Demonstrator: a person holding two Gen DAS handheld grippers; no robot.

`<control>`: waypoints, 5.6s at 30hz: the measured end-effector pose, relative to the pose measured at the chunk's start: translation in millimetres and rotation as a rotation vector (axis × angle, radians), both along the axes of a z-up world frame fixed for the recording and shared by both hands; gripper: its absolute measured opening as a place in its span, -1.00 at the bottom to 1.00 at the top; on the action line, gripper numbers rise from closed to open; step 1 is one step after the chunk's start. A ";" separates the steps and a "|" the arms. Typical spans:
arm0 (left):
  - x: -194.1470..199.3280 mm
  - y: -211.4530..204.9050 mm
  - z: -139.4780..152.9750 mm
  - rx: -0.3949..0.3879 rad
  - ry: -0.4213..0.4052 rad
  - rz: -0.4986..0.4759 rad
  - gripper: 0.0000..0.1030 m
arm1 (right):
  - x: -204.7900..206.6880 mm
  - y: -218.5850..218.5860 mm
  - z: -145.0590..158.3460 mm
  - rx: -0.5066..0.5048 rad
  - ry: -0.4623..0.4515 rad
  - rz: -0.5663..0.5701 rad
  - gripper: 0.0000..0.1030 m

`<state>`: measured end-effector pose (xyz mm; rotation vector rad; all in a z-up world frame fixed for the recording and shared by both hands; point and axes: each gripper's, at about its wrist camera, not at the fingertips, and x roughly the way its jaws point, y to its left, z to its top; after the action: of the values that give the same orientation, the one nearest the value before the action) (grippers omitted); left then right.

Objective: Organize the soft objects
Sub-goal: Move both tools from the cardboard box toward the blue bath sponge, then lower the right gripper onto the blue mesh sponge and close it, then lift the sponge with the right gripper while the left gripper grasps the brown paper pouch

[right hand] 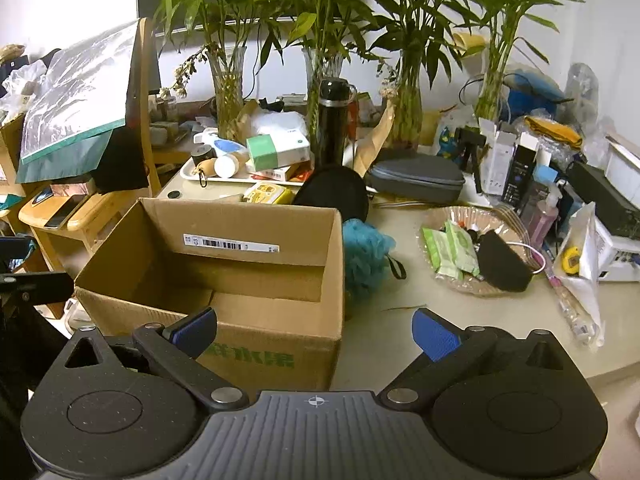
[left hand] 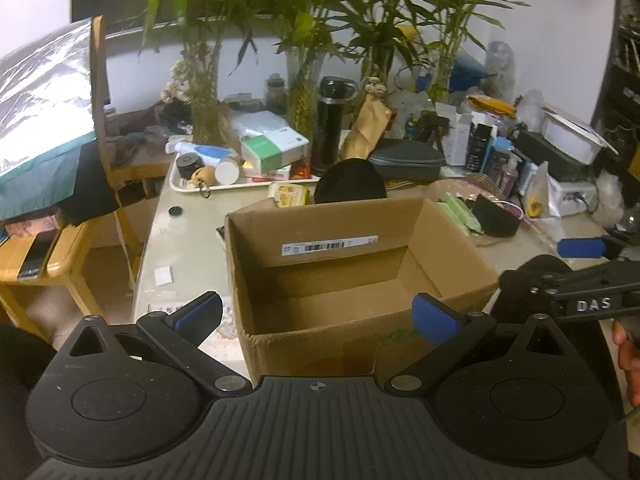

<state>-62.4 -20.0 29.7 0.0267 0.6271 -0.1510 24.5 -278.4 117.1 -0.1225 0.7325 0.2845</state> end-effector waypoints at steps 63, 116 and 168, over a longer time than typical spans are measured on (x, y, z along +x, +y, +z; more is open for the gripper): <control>134.6 25.6 145.7 -0.093 0.041 0.075 1.00 | 108.0 23.4 70.1 -0.071 -0.077 -0.003 1.00; 266.3 89.5 44.5 -0.241 0.130 0.134 1.00 | 297.8 -44.0 -167.7 0.386 0.541 -0.103 0.74; 320.5 90.7 -34.2 -0.225 0.433 0.055 0.19 | 245.4 -65.2 -68.4 0.349 0.011 -0.088 -0.21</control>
<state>258.1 70.7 -4.5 -0.2459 1.0386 -0.1751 269.9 -343.5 48.7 0.2414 0.6867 0.3250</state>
